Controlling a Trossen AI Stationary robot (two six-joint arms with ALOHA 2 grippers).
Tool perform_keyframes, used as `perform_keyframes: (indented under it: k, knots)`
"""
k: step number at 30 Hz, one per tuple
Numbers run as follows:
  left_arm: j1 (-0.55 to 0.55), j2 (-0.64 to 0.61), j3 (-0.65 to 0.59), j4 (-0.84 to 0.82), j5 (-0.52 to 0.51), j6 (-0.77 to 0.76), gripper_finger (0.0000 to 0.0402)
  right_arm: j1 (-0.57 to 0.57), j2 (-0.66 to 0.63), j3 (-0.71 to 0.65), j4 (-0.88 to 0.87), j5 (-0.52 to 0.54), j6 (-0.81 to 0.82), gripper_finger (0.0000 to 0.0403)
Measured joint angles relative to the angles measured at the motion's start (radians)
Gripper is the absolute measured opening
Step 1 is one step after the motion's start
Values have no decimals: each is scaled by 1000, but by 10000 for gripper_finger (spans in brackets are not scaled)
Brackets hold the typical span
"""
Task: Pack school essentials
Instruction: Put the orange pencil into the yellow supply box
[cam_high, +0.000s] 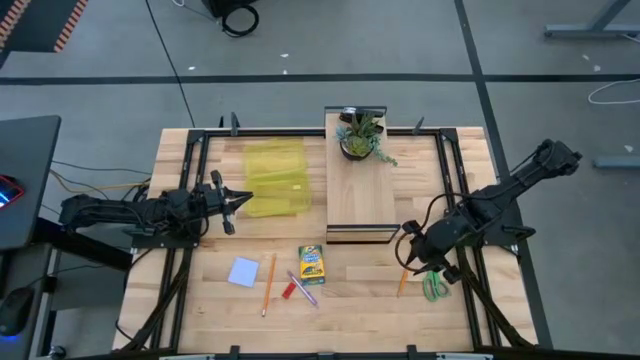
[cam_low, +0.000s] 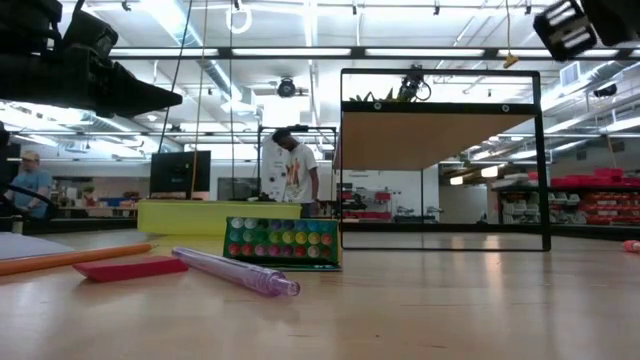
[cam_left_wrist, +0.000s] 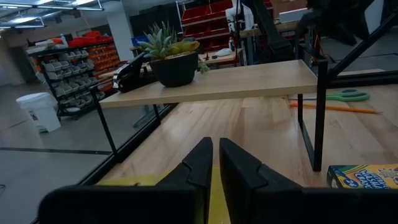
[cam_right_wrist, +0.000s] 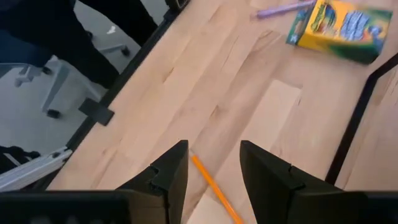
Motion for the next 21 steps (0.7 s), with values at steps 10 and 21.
perform_keyframes:
  k: [10,21]
  knots:
    - [0,0,0,0,0,0,28,0,0,-164,167,-26,63,151]
    - [0,0,0,0,0,0,36,31,2,-320,281,-21,35,151]
